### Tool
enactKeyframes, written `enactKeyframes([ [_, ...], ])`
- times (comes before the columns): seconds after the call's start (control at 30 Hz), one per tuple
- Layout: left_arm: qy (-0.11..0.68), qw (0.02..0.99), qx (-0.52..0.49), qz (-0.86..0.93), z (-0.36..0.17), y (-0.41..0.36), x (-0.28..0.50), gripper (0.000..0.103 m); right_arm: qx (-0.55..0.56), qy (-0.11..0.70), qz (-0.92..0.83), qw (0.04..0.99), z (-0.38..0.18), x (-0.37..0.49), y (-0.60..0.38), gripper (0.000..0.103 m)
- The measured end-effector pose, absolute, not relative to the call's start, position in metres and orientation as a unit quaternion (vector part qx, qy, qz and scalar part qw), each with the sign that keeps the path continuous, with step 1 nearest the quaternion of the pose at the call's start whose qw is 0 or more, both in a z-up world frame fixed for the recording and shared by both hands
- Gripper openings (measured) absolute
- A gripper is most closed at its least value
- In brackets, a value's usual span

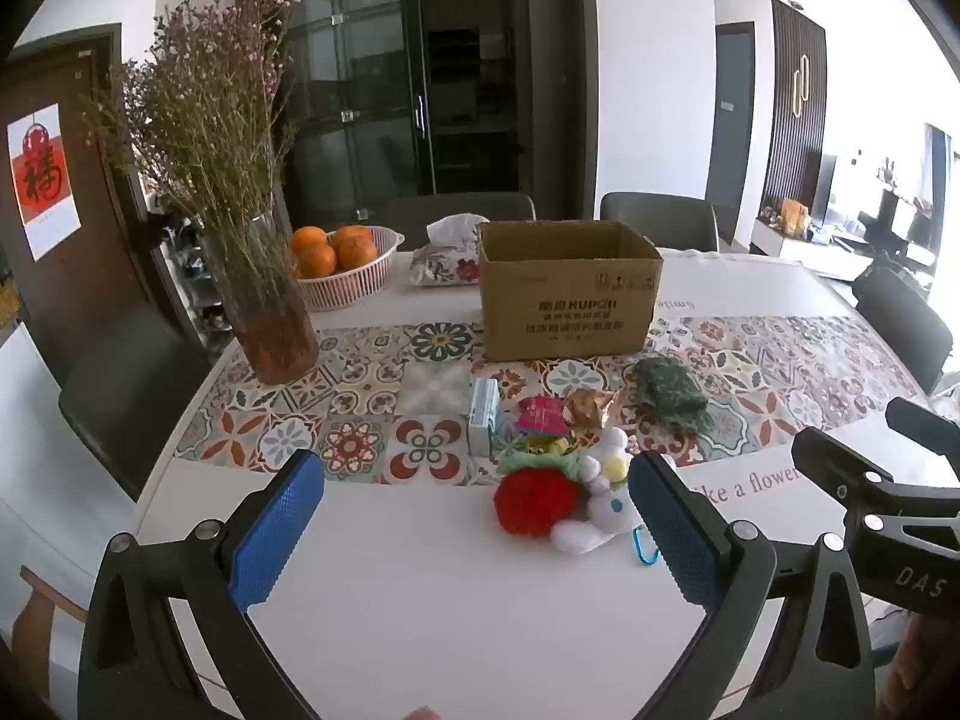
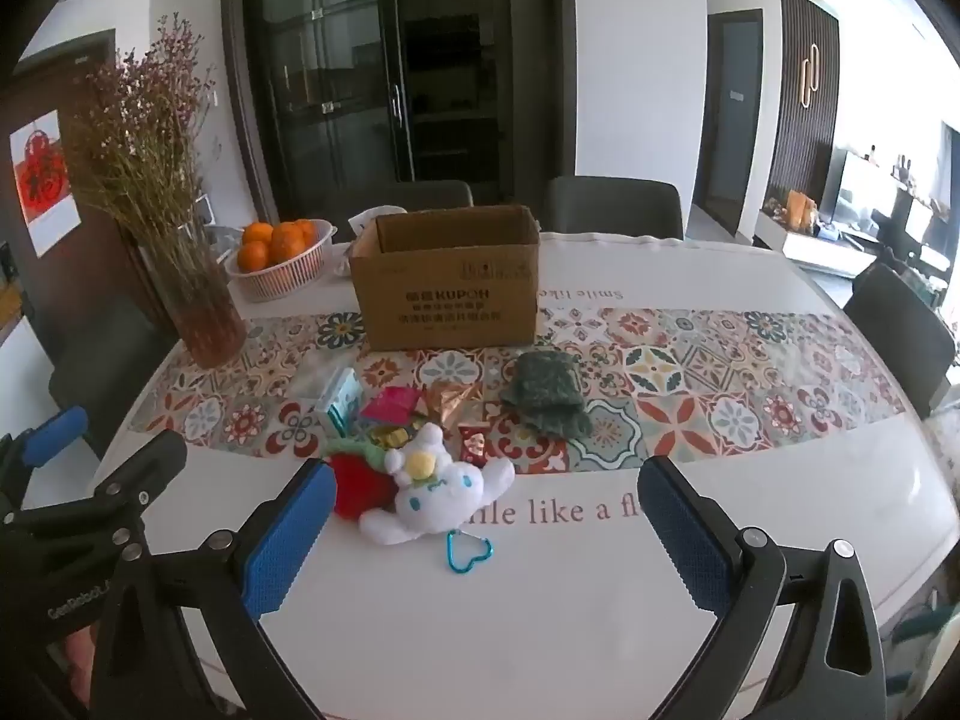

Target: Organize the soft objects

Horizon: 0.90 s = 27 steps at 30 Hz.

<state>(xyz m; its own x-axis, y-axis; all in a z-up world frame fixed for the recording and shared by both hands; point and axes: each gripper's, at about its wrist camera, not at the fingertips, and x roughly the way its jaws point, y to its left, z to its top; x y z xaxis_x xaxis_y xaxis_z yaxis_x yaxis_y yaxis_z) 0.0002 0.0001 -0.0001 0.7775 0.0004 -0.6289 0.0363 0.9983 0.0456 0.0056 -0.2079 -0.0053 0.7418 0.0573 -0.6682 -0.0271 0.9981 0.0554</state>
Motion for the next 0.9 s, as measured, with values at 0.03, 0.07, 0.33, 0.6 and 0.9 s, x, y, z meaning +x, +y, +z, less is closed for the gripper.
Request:
enactKeyframes([
  [0.03,0.335,0.942,0.026,-0.01,-0.0004,0.0003,0.0004,0.103,0.028,0.36,0.025,0.932,-0.0054,0.0058,-0.2088,0.102],
  [0.07,0.339,0.94,0.027,-0.012,-0.0004,0.0003,0.0009,0.103,0.029,0.36,0.025,0.932,-0.0056,0.0061,-0.2095,0.102],
  [0.33,0.321,0.947,0.033,-0.006,0.0026,-0.0019,0.0072,0.103,0.024,0.362,0.021,0.932,-0.0075,0.0085,-0.207,0.102],
  [0.6,0.317,0.948,0.026,-0.011,0.0044,-0.0011,-0.001,0.103,0.03,0.364,0.023,0.931,-0.0075,0.0082,-0.208,0.102],
  [0.9,0.321,0.947,0.025,-0.015,0.0041,-0.0016,-0.0001,0.103,0.029,0.361,0.026,0.932,-0.007,0.008,-0.2093,0.102],
])
